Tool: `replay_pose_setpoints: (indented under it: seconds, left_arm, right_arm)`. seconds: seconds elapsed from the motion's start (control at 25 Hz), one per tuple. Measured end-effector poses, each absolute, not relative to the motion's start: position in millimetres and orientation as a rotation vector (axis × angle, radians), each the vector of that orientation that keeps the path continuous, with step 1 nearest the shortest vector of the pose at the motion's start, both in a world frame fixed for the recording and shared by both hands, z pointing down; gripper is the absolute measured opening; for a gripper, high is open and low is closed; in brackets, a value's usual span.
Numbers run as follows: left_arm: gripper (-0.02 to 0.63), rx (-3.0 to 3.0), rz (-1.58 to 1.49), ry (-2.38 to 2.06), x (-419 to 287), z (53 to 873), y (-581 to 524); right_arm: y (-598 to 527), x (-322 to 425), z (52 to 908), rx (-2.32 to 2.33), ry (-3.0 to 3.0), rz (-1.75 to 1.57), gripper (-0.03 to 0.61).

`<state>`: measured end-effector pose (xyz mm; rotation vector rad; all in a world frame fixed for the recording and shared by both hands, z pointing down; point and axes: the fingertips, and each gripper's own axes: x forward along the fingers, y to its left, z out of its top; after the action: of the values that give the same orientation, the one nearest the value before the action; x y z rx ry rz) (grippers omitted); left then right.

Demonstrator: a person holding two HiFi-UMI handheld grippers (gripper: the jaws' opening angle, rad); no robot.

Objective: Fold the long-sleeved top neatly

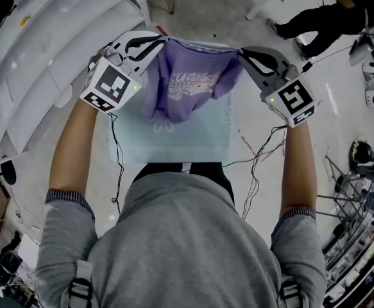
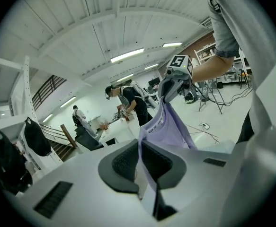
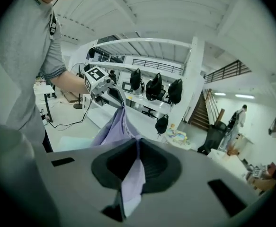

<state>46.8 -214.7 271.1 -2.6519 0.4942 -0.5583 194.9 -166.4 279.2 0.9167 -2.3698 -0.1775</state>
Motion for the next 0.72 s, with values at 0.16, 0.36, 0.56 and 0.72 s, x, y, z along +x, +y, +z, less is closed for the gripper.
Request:
replay_pose_setpoints:
  seconds: [0.16,0.36,0.56,0.72]
  left_arm:
    - [0.034,-2.614,-0.501,0.493,50,237,-201]
    - [0.034,-2.556,-0.461,0.527,46,194,-193]
    - [0.035,-2.502,-0.436,0.598,39,156,-166]
    - [0.035,-2.447,-0.442,0.649,41,130,-126]
  right_arm:
    - [-147,196,245,0.969,-2.336,-0.254,0.036]
    - [-141,186,193,1.043,-2.355,-0.367,0.035]
    - [-115,182,154,1.061,-2.366,-0.459,0.035]
    - [-79,184,130,1.046,-2.381,-0.523,0.035]
